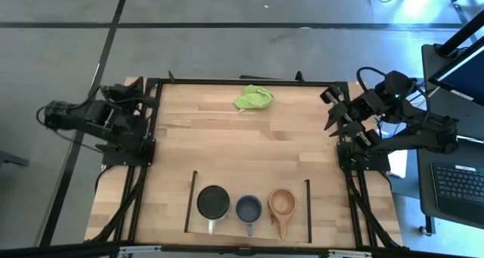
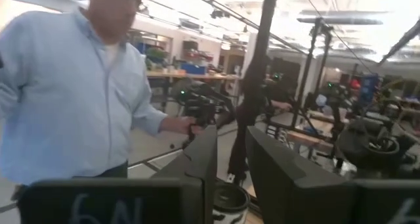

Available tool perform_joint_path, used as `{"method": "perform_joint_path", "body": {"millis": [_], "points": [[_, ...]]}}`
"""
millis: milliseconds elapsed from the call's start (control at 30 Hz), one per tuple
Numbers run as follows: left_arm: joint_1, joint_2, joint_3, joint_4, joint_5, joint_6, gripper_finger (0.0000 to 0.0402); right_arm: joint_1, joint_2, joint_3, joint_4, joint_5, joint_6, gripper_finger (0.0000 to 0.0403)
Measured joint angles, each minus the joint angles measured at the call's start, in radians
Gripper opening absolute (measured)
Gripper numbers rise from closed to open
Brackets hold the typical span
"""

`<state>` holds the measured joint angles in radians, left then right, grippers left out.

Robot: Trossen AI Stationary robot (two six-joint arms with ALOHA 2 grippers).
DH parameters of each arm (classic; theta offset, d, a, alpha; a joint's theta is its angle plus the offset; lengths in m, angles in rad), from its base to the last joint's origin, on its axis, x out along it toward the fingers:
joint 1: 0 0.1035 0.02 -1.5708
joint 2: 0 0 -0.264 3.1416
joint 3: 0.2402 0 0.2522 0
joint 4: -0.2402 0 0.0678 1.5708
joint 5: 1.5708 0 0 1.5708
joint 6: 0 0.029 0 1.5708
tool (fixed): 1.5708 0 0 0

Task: Stack small to large cups/mugs on shelf
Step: Return to Home Position

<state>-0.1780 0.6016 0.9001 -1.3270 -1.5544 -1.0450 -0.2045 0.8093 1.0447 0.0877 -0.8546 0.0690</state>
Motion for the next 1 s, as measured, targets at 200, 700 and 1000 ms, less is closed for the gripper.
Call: {"method": "perform_joint_path", "body": {"millis": [200, 700, 1000], "points": [[-0.366, -0.11, 0.044, -0.23, -0.006, -0.066, 0.0, -0.024, 0.003, 0.001, 0.064, -0.06, 0.035, 0.0084], [-0.724, -0.391, -0.077, -0.078, 0.028, 0.026, 0.0001, -0.054, 0.121, 0.001, 0.325, -0.191, 0.224, 0.0084], [-1.21, -0.5, -0.171, -0.246, -0.014, -0.266, 0.0, -0.07, 0.23, 0.001, 0.697, -0.301, 0.538, 0.0084]]}}
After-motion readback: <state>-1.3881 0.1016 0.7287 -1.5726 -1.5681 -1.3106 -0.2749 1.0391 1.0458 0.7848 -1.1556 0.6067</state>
